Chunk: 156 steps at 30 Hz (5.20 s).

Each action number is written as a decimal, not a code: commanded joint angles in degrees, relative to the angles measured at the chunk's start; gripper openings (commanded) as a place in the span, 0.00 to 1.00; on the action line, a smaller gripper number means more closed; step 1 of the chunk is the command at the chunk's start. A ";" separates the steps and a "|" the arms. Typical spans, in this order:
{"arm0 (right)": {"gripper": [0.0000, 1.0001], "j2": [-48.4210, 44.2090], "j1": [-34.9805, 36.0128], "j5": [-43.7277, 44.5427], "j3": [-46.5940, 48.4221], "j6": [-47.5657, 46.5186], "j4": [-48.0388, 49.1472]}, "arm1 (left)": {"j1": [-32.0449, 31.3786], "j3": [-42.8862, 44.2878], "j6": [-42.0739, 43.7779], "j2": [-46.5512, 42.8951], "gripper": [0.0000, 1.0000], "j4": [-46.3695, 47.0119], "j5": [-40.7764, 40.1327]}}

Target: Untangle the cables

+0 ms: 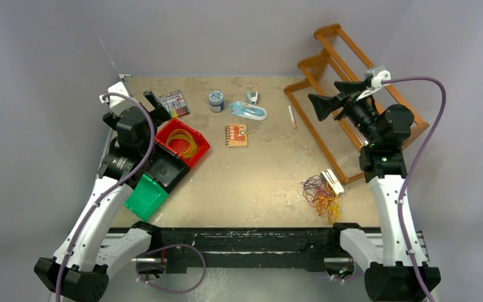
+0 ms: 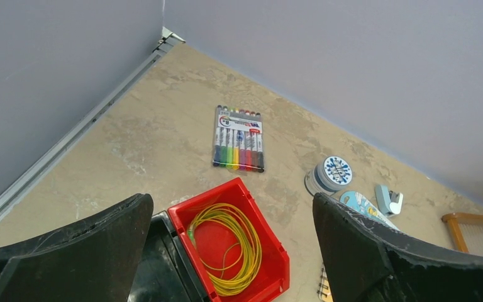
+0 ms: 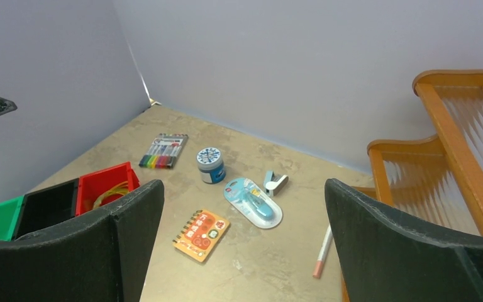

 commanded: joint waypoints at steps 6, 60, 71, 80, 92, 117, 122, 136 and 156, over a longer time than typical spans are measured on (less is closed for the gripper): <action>0.99 0.13 -0.06 2.01 0.83 -1.57 0.34 | 0.37 0.77 -0.32 0.27 0.99 1.51 -2.48; 0.99 12.97 28.59 63.17 -11.86 70.16 -69.46 | 3.61 -1.59 -2.35 9.21 0.90 1.70 5.19; 0.99 18.30 28.56 61.90 -14.29 68.14 -65.32 | 4.51 -1.69 -2.66 9.68 0.89 1.95 6.43; 0.87 16.25 28.59 56.15 -20.82 62.53 -51.67 | 5.31 -1.59 -3.00 10.40 0.88 2.17 7.84; 0.32 14.59 28.58 51.87 -20.06 47.62 -39.91 | 5.93 -1.68 -3.36 10.75 0.86 2.23 8.43; 0.26 39.90 32.94 29.07 3.95 13.75 -11.00 | 7.98 -1.94 -3.66 9.87 0.84 2.04 8.62; 0.40 34.87 33.08 33.14 1.59 12.47 -9.89 | 8.13 -2.03 -3.67 9.65 0.84 1.84 8.04; 0.69 24.61 32.85 60.23 -0.71 16.83 -23.52 | 9.09 -2.00 -3.90 9.91 0.84 1.87 9.00; 0.51 22.84 20.06 41.20 -6.41 19.20 -13.68 | 9.81 -1.88 -3.76 11.86 0.84 3.10 14.63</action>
